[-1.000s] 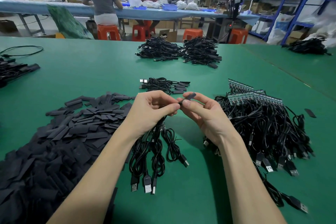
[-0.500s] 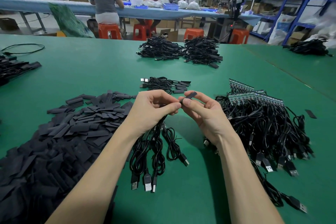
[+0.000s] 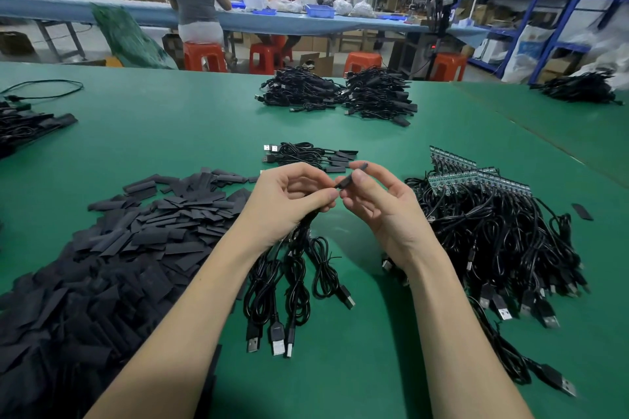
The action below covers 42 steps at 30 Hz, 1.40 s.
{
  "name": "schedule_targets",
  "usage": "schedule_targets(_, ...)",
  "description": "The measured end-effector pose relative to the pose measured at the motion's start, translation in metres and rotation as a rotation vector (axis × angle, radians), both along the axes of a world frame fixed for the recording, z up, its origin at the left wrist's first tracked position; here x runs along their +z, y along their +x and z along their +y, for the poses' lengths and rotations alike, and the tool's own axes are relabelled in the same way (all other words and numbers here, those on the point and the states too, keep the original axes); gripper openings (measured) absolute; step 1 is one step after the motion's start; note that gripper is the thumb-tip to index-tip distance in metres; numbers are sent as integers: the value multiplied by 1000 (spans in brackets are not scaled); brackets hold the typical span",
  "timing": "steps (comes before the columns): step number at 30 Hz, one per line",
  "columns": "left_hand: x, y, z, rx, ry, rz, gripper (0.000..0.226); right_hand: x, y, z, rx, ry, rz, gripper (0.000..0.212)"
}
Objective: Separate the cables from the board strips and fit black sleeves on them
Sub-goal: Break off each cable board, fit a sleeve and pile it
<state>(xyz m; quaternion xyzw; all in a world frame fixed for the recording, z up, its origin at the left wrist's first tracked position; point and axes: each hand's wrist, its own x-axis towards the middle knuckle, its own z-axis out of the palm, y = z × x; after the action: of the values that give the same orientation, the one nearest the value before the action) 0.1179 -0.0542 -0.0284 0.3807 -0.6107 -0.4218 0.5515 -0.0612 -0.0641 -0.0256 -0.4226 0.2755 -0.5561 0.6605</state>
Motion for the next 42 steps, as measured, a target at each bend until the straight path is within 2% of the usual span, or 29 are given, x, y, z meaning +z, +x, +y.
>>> schedule_targets(5,-2,-4,-1,16,-1,17,14,-1,4,-1,-82,-26,-25,27)
schedule_targets(10,-1,-10,0,46,9,63,11,-1,8,0,-129,-5,-65,34)
schedule_targets(18,-1,-11,0,52,16,48,10,-2,8,-1,-159,20,-98,27)
schedule_targets(25,-3,-6,0,43,-6,-1,18,0,6,0,-179,-9,-51,28)
schedule_targets(33,-6,-5,-2,51,0,-16,13,-1,6,-1,-207,-30,5,35)
schedule_targets(38,-9,-6,-5,58,2,-30,14,-2,6,-3,-233,-72,38,30)
schedule_targets(42,-14,-5,-7,65,78,-121,14,-5,5,-4,-314,-172,106,25)
